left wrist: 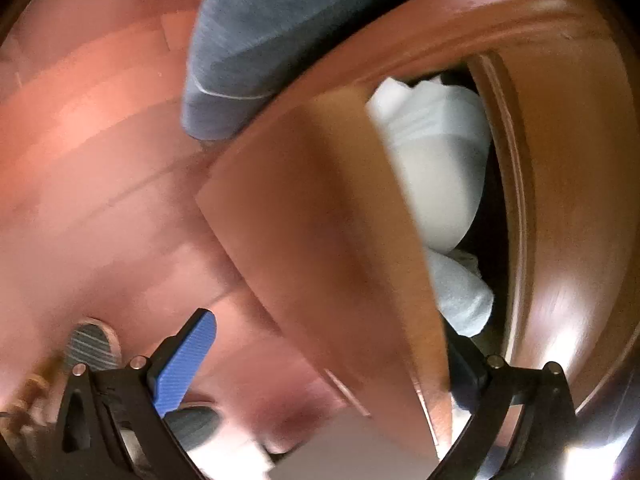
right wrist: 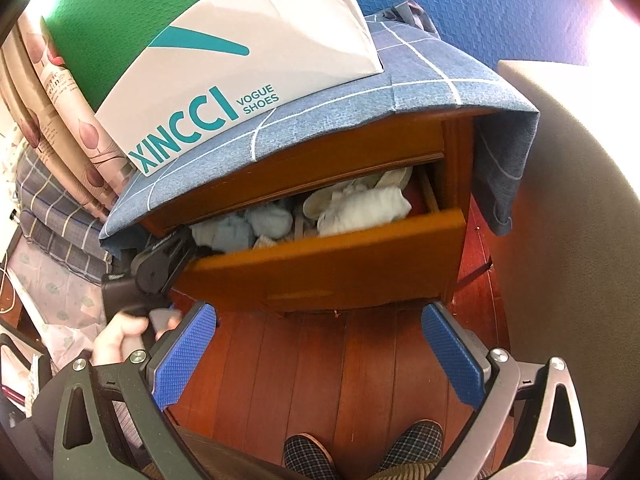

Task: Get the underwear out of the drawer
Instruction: 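Hook the drawer front with the left tool and pull it open, then move both tools over the open drawer toward the clothes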

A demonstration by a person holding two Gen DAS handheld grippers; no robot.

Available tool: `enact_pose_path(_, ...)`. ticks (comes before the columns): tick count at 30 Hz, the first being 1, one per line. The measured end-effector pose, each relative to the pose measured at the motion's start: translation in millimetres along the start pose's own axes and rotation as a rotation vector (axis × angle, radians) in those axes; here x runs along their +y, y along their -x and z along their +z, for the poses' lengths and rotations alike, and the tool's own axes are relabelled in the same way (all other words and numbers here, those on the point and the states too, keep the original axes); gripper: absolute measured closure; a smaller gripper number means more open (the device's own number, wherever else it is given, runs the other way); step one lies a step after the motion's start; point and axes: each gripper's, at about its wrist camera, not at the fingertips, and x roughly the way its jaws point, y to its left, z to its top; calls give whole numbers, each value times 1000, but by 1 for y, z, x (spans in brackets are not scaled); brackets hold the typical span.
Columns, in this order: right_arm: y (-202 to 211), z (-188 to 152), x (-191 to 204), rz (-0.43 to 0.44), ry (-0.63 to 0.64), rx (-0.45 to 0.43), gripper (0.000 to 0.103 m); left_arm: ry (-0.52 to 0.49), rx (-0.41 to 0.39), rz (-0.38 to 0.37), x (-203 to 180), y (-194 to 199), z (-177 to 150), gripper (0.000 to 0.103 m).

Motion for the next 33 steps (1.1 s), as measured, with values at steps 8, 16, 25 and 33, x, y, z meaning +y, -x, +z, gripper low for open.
enact_pose_path(8, 1, 0, 1, -5, 0, 1, 1, -83, 80, 102, 11, 11, -15, 0)
enact_pose_path(16, -1, 3, -1, -7, -6, 6, 1, -150, 109, 203, 8, 14, -25, 0)
enact_pose_path(25, -2, 2, 0, -9, -6, 7, 1, -204, 132, 259, 8, 23, -27, 0)
enact_pose_path(33, -4, 5, 1, -10, -11, 12, 1, -228, 144, 332, 4, 31, -33, 0)
